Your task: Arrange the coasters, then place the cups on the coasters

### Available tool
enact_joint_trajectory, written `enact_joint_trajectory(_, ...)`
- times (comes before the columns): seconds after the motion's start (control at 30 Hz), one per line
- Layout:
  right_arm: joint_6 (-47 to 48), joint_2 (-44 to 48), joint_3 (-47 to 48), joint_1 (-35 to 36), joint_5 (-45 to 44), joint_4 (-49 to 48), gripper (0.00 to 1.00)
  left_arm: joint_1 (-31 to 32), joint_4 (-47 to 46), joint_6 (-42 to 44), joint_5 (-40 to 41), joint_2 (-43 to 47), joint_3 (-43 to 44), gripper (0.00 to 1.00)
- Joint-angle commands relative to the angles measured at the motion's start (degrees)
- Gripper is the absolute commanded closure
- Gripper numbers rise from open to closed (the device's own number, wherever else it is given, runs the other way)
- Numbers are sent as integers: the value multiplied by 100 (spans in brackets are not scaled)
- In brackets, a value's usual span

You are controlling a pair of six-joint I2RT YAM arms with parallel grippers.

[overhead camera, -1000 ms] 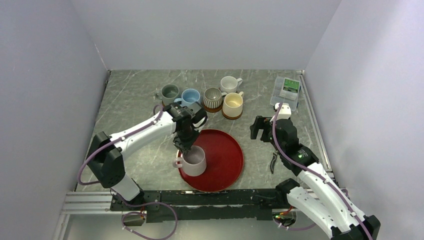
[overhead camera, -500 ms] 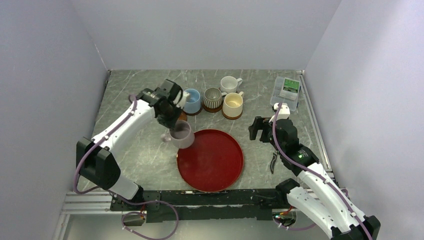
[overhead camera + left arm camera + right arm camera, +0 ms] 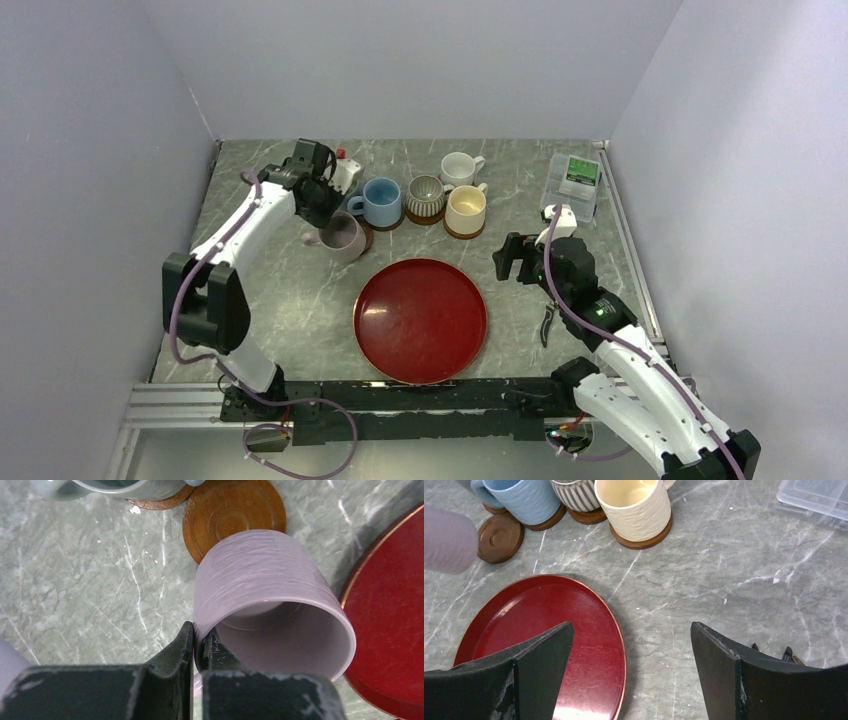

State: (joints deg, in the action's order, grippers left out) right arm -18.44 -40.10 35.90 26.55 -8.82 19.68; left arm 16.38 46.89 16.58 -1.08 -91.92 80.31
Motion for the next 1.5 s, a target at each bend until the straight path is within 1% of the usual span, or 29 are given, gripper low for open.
enact_joint_trajectory(0.0, 107, 112, -62, -24, 66, -334, 9, -124, -353, 634, -518, -197, 250, 97)
enact_joint_trajectory(0.1, 136, 96, -95, -27, 97, -375, 9, -132, -438, 689, -674, -319, 263, 97)
enact_joint_trajectory(0.47, 153, 39, -127, -22, 170, -440, 9, -155, -383, 828, -549, -879, 612, 97)
enact_joint_trajectory(0.87, 155, 20, -140, -24, 196, -425, 9, -222, -401, 886, -417, -1157, 909, 97)
enact_joint_trajectory(1.47, 138, 41, -171, -21, 231, -426, 9, -267, -404, 848, -436, -1417, 1184, 97)
